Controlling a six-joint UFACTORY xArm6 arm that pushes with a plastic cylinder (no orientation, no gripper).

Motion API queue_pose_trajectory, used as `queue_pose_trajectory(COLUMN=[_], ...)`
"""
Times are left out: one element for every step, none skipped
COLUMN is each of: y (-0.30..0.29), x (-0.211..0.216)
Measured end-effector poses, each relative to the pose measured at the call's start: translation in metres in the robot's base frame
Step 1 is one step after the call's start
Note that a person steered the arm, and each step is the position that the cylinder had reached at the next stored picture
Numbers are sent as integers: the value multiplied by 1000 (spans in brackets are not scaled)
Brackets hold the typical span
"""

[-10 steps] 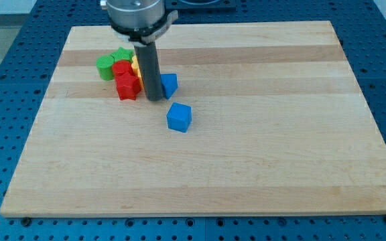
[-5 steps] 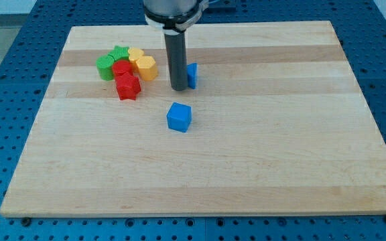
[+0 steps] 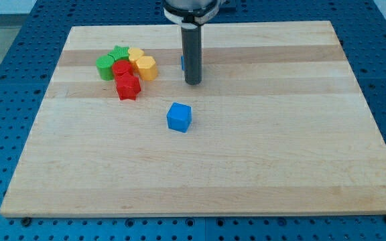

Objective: Place the triangle at the top right of the heart

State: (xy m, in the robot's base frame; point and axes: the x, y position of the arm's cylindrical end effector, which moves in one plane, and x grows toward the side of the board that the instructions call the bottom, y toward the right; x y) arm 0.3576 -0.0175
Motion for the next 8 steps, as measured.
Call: queue_pose_trajectory(y=[-4,-2,41,43,-10,-50,-38,-44], x=[-14,-16,-4,-28,-44,-51,-53,-66])
